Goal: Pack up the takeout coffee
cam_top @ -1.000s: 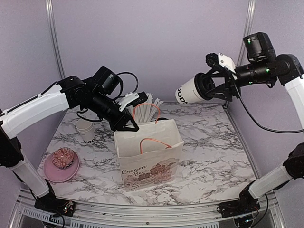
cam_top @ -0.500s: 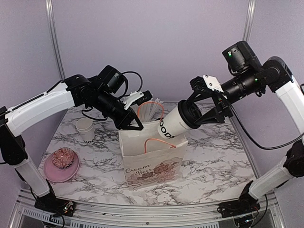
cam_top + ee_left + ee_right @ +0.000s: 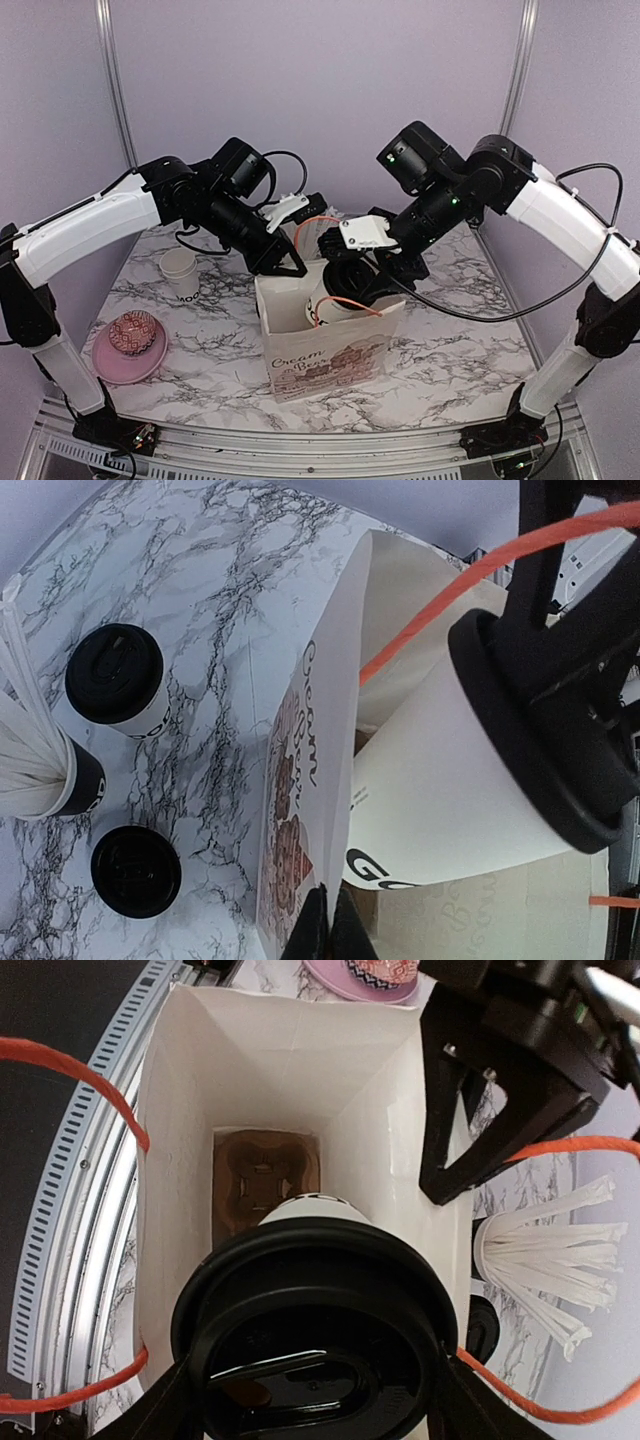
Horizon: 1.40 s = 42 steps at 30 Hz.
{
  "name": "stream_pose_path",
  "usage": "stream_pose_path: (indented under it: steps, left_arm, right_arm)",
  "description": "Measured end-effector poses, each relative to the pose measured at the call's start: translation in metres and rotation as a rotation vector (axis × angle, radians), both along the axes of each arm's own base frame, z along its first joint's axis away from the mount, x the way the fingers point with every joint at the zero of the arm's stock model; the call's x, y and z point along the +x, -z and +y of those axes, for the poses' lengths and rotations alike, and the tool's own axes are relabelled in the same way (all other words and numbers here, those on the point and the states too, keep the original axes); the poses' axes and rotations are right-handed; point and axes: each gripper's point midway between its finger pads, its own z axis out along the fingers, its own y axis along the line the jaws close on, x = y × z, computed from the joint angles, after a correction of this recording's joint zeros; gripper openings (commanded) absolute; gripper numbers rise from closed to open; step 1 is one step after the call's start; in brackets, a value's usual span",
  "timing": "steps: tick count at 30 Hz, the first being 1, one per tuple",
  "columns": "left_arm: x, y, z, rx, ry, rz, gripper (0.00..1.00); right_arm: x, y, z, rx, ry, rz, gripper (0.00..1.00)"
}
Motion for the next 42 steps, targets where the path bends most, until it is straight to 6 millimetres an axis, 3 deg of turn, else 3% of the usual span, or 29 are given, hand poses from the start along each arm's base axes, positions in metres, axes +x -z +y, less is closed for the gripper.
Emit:
stream_pose_path:
  steps: [5,8,12,18,21,23,26,31,34,42]
  left_arm:
    - [0.001,0.001,0.001,0.009,-0.002,-0.011,0.42]
    - [0.003,-0.001,0.004,0.016,-0.015,-0.025,0.53]
    - [-0.001,-0.020,0.011,-0.013,-0.022,-0.072,0.59]
    - [-0.010,-0.073,0.032,-0.108,-0.037,-0.196,0.64]
    - [-0.002,-0.078,0.033,-0.114,-0.060,-0.241,0.64]
    - [0.009,-0.069,0.030,-0.093,-0.080,-0.246,0.64]
    - [0.028,-0.040,0.023,-0.036,-0.108,-0.226,0.63]
    - [0.051,0.031,0.009,0.080,-0.139,-0.141,0.62]
    - [0.054,0.061,0.004,0.117,-0.148,-0.095,0.61]
    - [0.049,0.082,-0.004,0.087,-0.136,-0.034,0.61]
  right_arm:
    - [0.000,0.019,0.007,-0.082,0.008,-0.044,0.41]
    - [-0.005,0.022,0.007,-0.113,0.011,-0.063,0.40]
    - [-0.020,0.034,0.002,-0.164,-0.004,-0.080,0.40]
    - [-0.052,0.057,-0.014,-0.257,-0.056,-0.099,0.38]
    - [-0.065,0.067,-0.028,-0.304,-0.070,-0.118,0.38]
    - [-0.073,0.070,-0.036,-0.320,-0.078,-0.126,0.38]
    - [-0.079,0.076,-0.047,-0.335,-0.076,-0.130,0.39]
    - [-0.080,0.088,-0.059,-0.375,-0.069,-0.144,0.38]
    - [-0.083,0.095,-0.060,-0.396,-0.079,-0.165,0.37]
    - [-0.080,0.103,-0.059,-0.399,-0.085,-0.254,0.37]
